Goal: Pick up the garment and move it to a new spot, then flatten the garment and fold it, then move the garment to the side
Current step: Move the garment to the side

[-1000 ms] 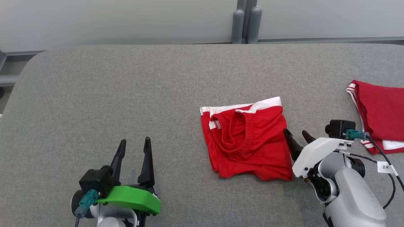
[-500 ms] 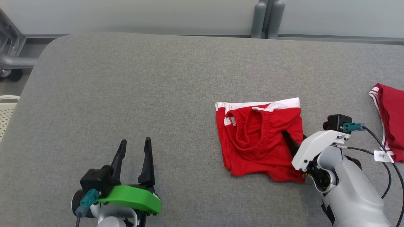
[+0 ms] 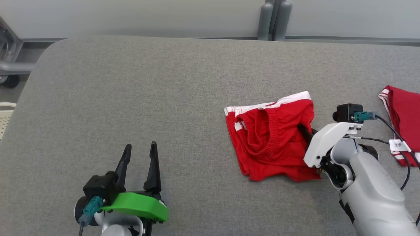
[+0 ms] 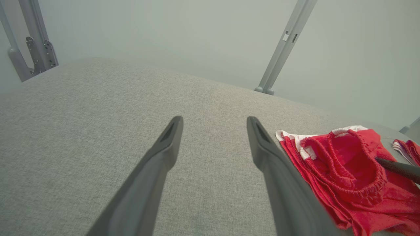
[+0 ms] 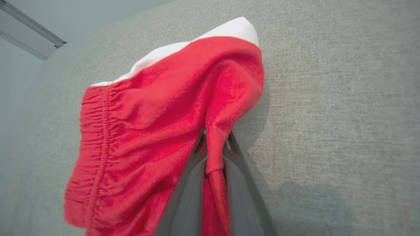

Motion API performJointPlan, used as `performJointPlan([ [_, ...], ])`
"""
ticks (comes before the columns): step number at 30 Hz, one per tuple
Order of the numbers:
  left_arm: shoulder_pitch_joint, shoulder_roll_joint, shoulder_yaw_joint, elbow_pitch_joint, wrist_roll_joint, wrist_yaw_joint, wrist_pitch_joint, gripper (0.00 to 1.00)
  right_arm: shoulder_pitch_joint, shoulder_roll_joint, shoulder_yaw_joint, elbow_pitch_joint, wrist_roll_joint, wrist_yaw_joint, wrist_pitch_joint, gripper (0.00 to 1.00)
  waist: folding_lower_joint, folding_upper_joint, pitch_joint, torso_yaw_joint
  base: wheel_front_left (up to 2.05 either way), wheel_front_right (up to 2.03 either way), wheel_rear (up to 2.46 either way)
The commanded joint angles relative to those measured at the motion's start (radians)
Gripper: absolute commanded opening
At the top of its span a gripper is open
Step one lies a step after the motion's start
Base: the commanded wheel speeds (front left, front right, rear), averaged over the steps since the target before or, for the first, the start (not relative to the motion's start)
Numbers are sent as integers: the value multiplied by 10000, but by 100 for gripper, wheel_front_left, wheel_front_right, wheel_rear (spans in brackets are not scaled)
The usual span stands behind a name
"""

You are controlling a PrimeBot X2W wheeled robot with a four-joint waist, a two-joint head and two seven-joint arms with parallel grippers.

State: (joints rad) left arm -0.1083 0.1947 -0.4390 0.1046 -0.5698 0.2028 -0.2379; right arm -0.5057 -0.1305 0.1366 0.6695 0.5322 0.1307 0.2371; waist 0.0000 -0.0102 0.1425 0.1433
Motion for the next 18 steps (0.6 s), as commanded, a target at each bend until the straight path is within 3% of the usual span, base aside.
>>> performJointPlan([
  [1,-94,-1,-15,-21,7,36,-39,100,-56,-232,70,-186,56,1,91,0,0,102,-51,-148,0,0,0],
  [8,-178,10,-127,-153,102,-13,-39,100,118,-852,254,-876,82,1,537,0,0,102,-47,-795,0,0,0],
  [18,-475,133,-310,-429,339,50,93,100,262,-1101,-64,-2008,-94,1,1095,0,0,102,367,-2880,0,0,0],
])
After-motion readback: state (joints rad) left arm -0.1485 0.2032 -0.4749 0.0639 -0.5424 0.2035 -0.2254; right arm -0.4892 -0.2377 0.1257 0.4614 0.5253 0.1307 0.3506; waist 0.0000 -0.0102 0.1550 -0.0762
